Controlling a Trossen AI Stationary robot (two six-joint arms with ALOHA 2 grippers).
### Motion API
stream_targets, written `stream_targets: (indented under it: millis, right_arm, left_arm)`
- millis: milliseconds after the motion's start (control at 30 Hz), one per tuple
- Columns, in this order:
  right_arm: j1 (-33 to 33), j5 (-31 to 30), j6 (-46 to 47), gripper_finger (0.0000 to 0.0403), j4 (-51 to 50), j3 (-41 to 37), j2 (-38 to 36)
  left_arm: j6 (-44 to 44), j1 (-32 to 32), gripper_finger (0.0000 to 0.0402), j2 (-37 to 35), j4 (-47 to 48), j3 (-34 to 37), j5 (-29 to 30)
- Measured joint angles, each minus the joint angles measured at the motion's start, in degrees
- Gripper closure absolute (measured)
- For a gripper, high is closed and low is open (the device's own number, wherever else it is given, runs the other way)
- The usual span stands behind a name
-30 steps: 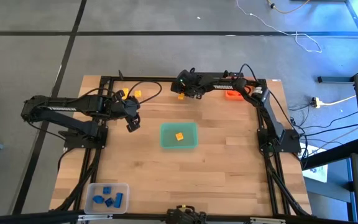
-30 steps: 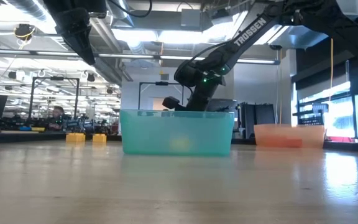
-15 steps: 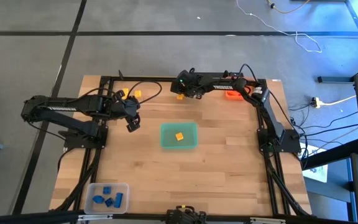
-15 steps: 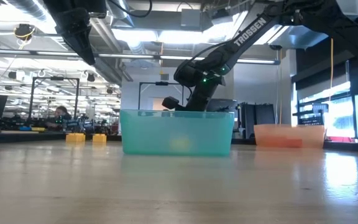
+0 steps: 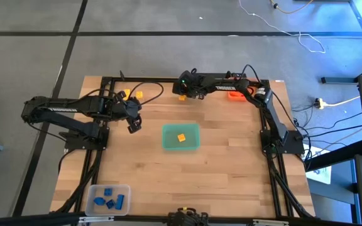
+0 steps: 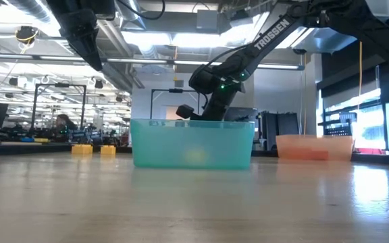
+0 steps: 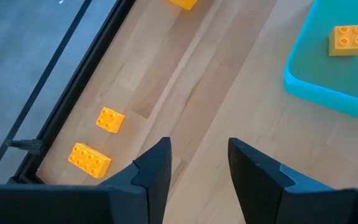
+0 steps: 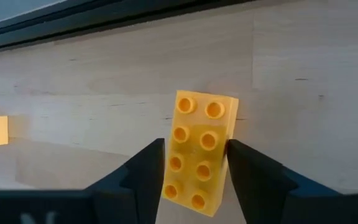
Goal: Sort & place blocks by color
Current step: Put the yellow game piece into the blue bin
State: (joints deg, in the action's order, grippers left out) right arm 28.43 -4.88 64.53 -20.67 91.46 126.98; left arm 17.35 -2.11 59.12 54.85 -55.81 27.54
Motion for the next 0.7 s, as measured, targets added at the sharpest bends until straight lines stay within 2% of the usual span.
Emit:
stream_targets:
  millis: [167,700]
  right_arm:
    - [0.0,2.9,-0.3,0.0228,-1.0,0.0,0.0]
    - [-0.2,6.6,-0.3,0.0228,-8.1,0.1,-0.8]
  left_arm:
    - [0.0,0.0,0.0253,0.0,0.0,0.0,0.0]
    - [0.0,0.0,0.0253,0.0,-0.1,0.0,0.0]
